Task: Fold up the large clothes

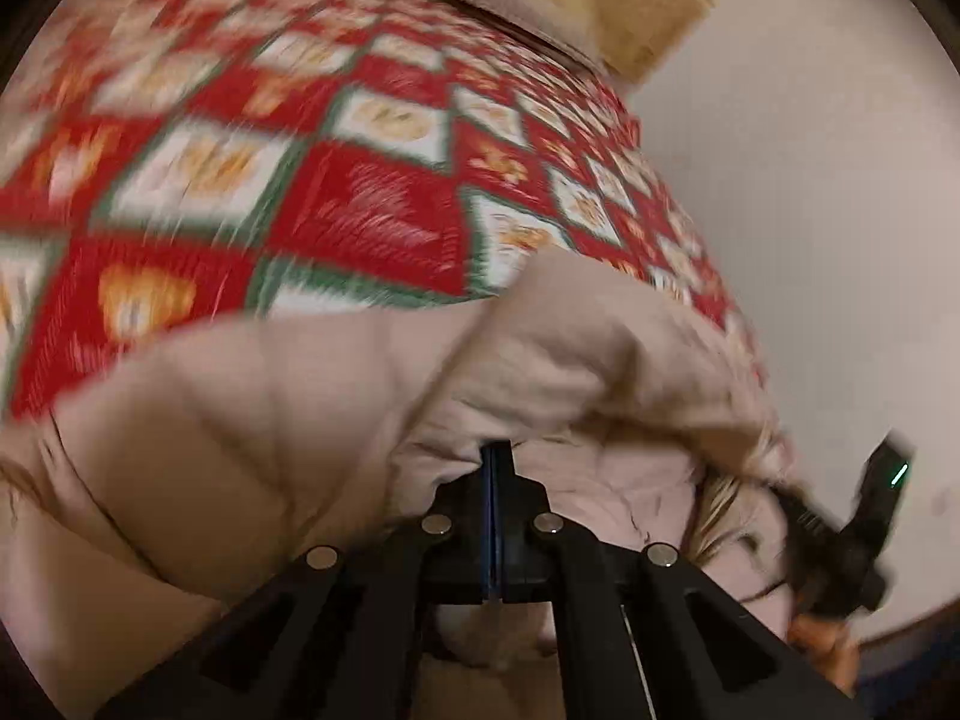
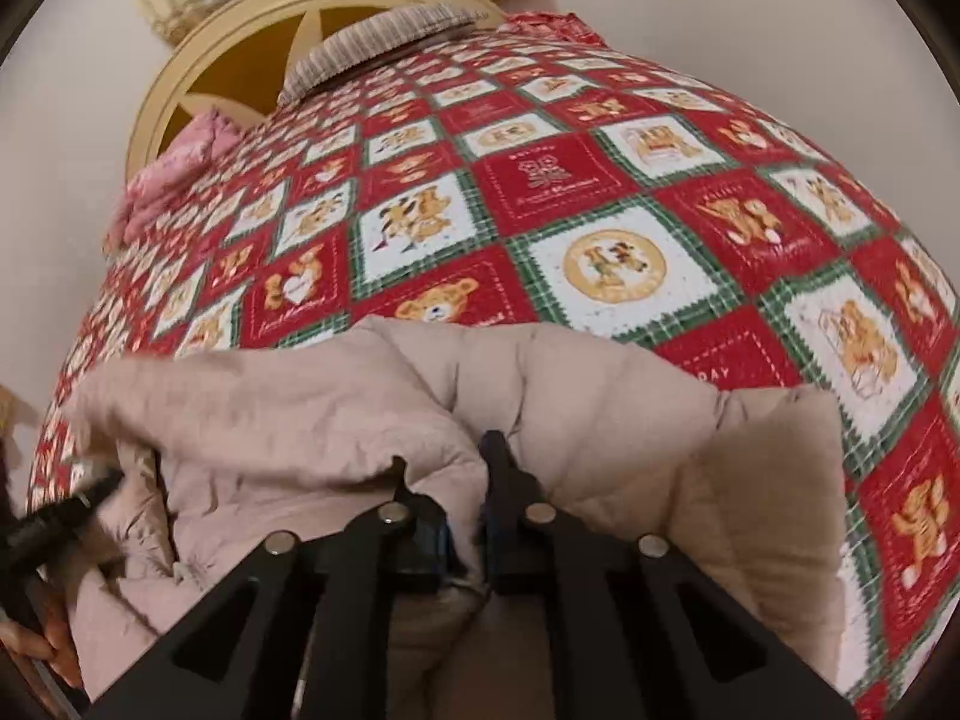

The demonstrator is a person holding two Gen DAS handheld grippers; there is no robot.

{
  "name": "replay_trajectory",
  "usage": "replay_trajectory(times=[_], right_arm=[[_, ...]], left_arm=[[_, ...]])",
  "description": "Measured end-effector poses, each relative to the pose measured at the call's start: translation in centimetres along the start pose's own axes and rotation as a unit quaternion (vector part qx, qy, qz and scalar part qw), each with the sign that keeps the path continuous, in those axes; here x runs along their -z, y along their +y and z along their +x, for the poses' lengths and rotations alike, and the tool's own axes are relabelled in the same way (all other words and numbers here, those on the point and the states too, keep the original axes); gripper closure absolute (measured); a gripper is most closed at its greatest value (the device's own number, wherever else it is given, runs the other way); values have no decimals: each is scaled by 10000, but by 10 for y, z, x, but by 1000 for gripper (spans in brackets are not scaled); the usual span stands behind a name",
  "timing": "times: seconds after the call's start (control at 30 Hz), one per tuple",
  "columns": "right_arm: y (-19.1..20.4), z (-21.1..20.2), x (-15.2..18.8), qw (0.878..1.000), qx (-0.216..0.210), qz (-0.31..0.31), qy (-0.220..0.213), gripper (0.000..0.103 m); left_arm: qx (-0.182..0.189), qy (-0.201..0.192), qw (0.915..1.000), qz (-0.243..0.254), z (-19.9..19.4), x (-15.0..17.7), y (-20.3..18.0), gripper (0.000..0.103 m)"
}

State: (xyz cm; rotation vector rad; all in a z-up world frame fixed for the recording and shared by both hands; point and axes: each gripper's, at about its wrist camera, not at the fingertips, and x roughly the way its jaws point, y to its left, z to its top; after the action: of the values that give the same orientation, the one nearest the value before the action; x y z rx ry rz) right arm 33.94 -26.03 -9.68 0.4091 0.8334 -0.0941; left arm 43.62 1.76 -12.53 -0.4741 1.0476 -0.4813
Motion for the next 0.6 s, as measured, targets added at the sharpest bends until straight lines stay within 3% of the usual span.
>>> replay_trajectory(times=[0.13,0.23,0.37,0.43,0.5,0.6], right_arm=[[-2,0,-1,9998,-185,53,-5,91],[-1,-18,3,9997,-209,-138,40,80],[8,-80,13,9949,128,4,-998,49],[36,-92,2,9916,21,-139,-1287,50],[73,-85,-13,9910,-173,-468,-1239,55],[116,-81,-27,9864,163,-616,-1514,62]], left_arm=[[121,-260,9990,-354,-4,5,13,103],[158,-379,9986,-325,-4,8,13,102],[169,-461,9985,-236,-5,9,11,102],[45,-489,9987,-106,-5,11,7,102],[-28,-503,9987,-34,-5,12,5,102],[-28,-515,9987,-34,-7,16,8,102]])
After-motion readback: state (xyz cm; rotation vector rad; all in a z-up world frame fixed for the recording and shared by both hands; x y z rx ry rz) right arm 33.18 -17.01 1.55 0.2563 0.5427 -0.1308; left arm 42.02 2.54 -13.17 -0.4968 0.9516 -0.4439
